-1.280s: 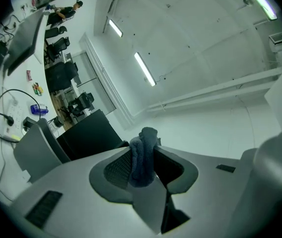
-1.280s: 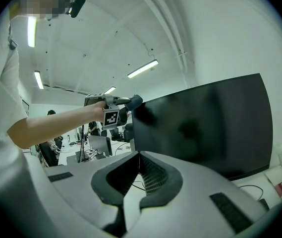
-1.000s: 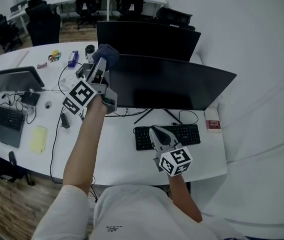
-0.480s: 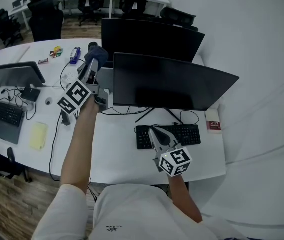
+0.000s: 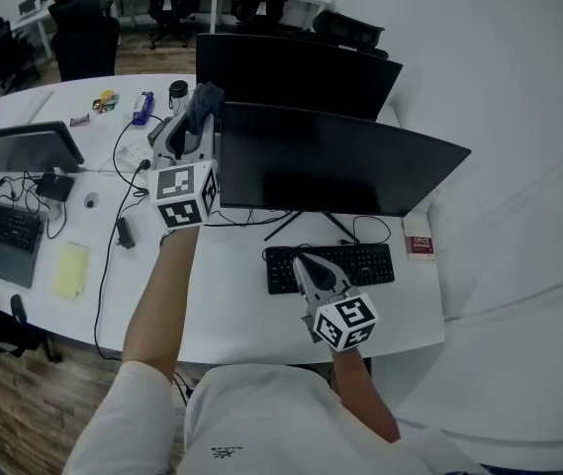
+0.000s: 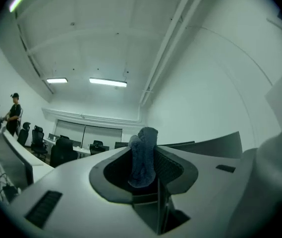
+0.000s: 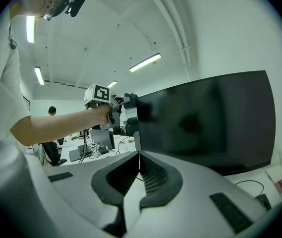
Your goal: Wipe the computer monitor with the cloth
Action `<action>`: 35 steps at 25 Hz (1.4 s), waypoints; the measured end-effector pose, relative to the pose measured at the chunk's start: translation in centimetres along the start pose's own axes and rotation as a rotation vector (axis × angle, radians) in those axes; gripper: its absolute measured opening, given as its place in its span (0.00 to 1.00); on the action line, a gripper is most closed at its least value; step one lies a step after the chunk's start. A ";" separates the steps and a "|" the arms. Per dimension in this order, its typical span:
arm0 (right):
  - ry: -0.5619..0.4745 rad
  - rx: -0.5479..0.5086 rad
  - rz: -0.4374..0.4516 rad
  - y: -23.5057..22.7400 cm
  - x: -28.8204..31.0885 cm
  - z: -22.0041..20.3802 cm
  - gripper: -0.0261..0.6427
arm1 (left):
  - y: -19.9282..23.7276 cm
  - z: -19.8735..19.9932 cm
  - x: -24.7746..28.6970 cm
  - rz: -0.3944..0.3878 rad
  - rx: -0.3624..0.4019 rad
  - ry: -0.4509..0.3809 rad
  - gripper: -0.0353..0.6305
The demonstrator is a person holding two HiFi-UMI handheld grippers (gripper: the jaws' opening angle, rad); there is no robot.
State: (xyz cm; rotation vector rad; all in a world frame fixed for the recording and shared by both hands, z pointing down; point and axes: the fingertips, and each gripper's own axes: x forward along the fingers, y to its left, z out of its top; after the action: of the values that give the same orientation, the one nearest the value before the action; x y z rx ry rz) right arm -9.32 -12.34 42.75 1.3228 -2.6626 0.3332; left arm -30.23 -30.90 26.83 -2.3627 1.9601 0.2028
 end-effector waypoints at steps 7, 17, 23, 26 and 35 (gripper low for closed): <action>0.014 0.006 -0.015 -0.3 -0.2 -0.7 0.07 | -1.5 -2.1 -0.2 -0.028 0.094 0.032 0.25; 0.045 0.000 -0.007 -0.2 -0.5 -1.5 0.07 | -1.4 -7.4 -1.6 -0.038 0.091 0.127 0.25; 0.076 0.001 -0.016 -0.4 -0.9 -2.3 0.07 | -1.1 -11.3 -2.6 -0.037 0.047 0.187 0.25; 0.090 0.000 -0.016 -0.2 -0.9 -2.7 0.07 | -1.2 -13.0 -3.0 -0.040 0.042 0.216 0.25; 0.128 0.006 -0.027 -0.1 -1.3 -3.9 0.07 | -1.2 -19.9 -4.8 -0.040 0.021 0.341 0.25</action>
State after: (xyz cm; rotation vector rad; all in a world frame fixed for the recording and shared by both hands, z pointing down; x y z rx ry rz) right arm -8.34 -10.43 46.20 1.2922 -2.5390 0.4083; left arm -28.74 -28.68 47.14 -2.5597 2.0288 -0.2381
